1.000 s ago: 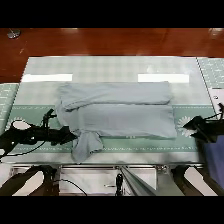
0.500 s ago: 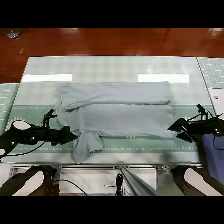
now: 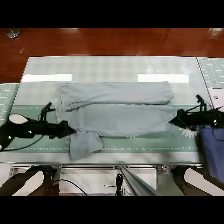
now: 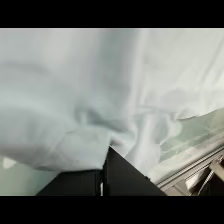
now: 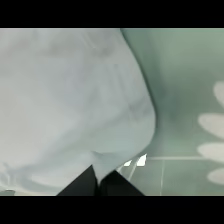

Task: Fold the shirts.

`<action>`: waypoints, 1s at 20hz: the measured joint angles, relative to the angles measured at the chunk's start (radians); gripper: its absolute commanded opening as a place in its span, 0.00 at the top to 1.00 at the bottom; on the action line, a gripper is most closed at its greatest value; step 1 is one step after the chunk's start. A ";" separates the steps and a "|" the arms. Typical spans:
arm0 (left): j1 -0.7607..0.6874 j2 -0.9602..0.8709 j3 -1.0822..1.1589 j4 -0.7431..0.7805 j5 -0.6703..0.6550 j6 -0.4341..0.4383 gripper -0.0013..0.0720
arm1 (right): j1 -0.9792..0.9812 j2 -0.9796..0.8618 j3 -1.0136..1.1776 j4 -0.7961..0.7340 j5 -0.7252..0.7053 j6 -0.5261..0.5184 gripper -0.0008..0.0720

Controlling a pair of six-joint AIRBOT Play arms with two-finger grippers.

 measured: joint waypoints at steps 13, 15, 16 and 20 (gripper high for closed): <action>-0.014 -0.395 0.710 -0.023 0.035 -0.152 0.96 | 0.066 -0.257 0.442 0.225 0.006 -0.028 0.96; -0.016 -0.462 0.773 -0.023 0.027 -0.183 0.95 | 0.089 -0.315 0.497 0.224 -0.022 0.000 0.96; -0.017 -0.489 0.793 -0.022 0.026 -0.194 0.95 | 0.096 -0.343 0.521 0.223 -0.044 0.014 0.96; -0.019 -0.570 0.834 -0.014 0.019 -0.215 0.93 | 0.111 -0.441 0.586 0.219 -0.084 0.054 0.82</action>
